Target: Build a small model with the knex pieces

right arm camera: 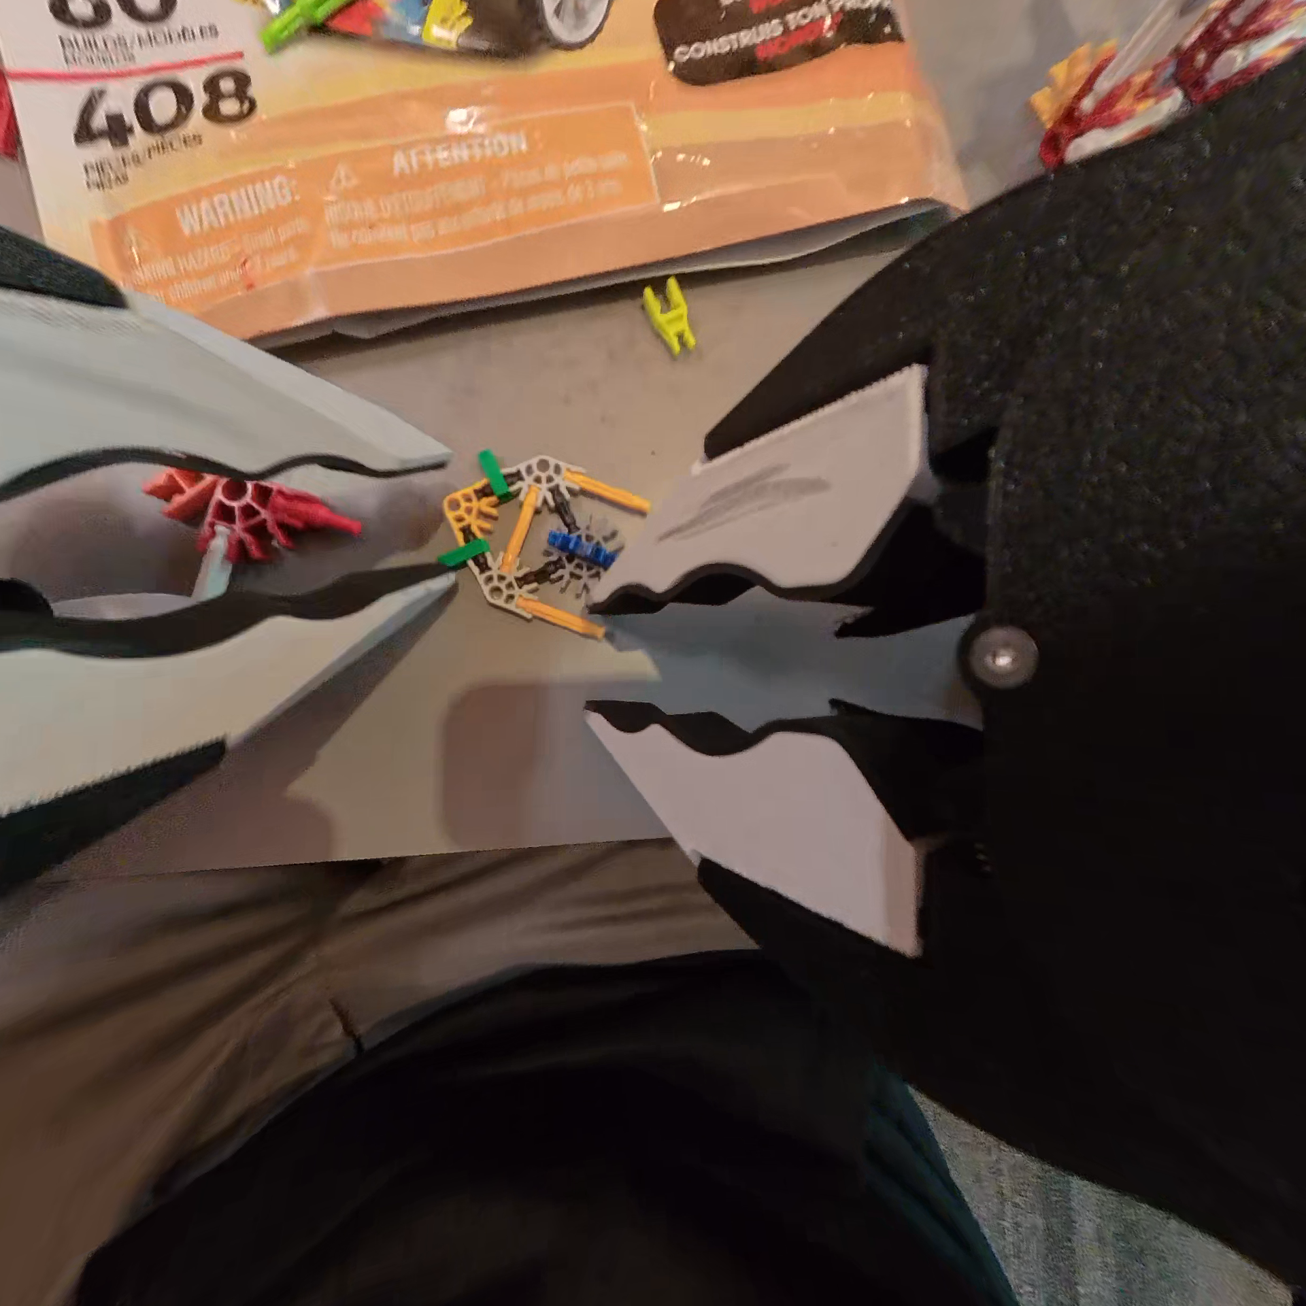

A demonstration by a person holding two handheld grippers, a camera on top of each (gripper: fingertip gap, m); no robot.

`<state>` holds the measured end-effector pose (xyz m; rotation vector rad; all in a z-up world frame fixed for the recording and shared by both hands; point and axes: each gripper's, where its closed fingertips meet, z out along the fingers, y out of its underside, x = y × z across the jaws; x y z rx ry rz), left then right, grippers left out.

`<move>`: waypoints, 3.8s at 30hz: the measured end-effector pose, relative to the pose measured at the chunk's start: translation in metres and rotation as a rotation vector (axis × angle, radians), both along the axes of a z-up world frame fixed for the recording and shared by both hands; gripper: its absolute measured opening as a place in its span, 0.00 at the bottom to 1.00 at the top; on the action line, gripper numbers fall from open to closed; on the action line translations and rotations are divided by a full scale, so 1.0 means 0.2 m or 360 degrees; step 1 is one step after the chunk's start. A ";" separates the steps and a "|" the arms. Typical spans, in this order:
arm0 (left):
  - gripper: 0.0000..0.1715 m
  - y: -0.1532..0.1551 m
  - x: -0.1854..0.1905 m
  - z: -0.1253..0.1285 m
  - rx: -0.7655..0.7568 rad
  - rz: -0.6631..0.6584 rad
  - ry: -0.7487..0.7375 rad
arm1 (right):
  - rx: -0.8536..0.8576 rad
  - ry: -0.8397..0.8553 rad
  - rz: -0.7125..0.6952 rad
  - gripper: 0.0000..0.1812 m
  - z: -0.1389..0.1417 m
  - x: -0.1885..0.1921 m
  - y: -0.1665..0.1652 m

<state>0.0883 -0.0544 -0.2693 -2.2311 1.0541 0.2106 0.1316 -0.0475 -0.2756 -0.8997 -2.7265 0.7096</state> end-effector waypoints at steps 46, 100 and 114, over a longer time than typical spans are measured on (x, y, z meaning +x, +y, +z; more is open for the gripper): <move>0.15 0.01 -0.07 0.02 0.0105 0.0143 -0.0002 | 0.0046 0.0136 -0.0504 0.15 0.01 -0.18 0.26; 0.20 0.03 0.01 0.01 -0.0017 -0.0085 -0.0026 | 0.0073 0.0118 -0.0773 0.12 0.01 0.00 0.24; 0.20 0.04 0.04 0.02 -0.0015 -0.0116 -0.0030 | 0.0004 0.0240 -0.0578 0.05 0.04 -0.03 0.21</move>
